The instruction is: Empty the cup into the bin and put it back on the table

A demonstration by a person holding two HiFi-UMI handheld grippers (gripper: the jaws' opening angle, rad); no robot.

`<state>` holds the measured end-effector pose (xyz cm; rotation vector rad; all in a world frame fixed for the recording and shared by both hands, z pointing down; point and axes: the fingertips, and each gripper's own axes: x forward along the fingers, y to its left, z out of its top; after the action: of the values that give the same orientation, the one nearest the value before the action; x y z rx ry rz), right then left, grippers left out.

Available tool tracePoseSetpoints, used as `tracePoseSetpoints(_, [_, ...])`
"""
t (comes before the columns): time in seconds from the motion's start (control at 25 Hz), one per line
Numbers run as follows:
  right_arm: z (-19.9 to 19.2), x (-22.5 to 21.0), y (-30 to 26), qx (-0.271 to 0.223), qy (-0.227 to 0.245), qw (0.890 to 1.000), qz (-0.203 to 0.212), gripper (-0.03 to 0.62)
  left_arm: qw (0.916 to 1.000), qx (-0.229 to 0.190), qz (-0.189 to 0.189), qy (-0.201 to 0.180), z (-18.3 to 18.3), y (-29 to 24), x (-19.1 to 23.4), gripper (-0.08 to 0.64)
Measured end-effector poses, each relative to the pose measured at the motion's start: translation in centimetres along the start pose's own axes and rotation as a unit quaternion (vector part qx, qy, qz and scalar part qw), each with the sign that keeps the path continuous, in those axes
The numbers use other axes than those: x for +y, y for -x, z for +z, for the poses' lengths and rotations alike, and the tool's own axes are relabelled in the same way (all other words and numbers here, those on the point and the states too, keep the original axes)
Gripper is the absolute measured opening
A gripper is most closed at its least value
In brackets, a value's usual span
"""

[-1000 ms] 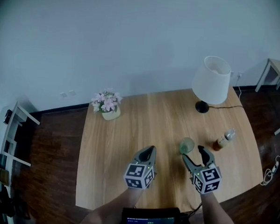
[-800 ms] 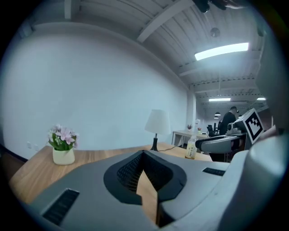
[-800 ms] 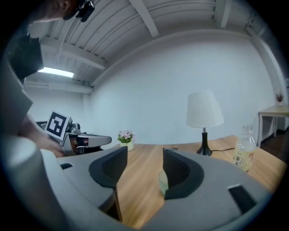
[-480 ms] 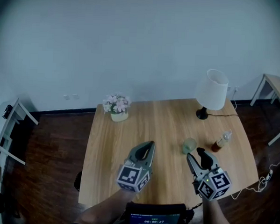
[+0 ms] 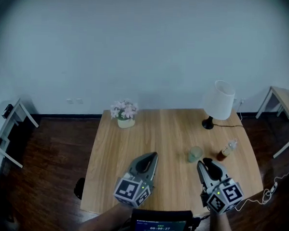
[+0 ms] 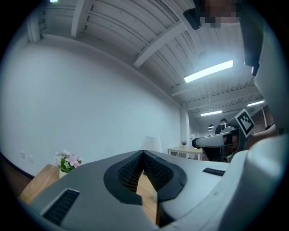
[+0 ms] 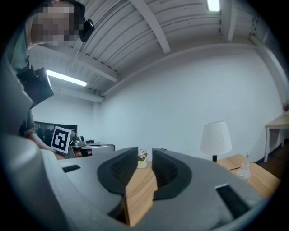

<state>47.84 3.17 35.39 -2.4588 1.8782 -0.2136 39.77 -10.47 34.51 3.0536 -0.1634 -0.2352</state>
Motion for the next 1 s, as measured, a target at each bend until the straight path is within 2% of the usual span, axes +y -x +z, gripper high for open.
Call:
tracePoseSetpoints(0.08, [0.2, -0.2, 0.4, 0.002, -0.005, 1.0, -0.009, 0.018, 0.9999, -0.001, -0.01, -0.011, 0.1, 0.2, -0.3, -0.009])
tracePoseSetpoints(0.12, [0.3, -0.2, 0.5, 0.003, -0.01, 1.0, -0.011, 0.006, 0.9998, -0.004, -0.016, -0.012, 0.2, 0.3, -0.4, -0.008])
tracePoseSetpoints(0.24, [0.7, -0.1, 1.2, 0.002, -0.011, 1.0, -0.019, 0.002, 0.9992, -0.026, -0.028, -0.014, 1.2, 0.8, -0.7, -0.009])
tracePoseSetpoints(0.4, [1.2, -0.1, 1.8, 0.004, 0.014, 0.999, -0.033, 0.0, 0.9976, -0.049, -0.03, -0.038, 2.8, 1.3, -0.7, -0.009])
tracePoseSetpoints(0.68, [1.5, -0.7, 2.0, 0.001, 0.009, 0.999, -0.037, 0.0, 0.9984, -0.043, -0.029, -0.023, 3.6, 1.0, -0.9, -0.009])
tracePoseSetpoints(1.0, [1.7, -0.5, 1.4, 0.001, 0.012, 0.999, -0.033, 0.001, 0.9981, -0.036, -0.037, -0.033, 4.0, 0.9, -0.4, -0.009])
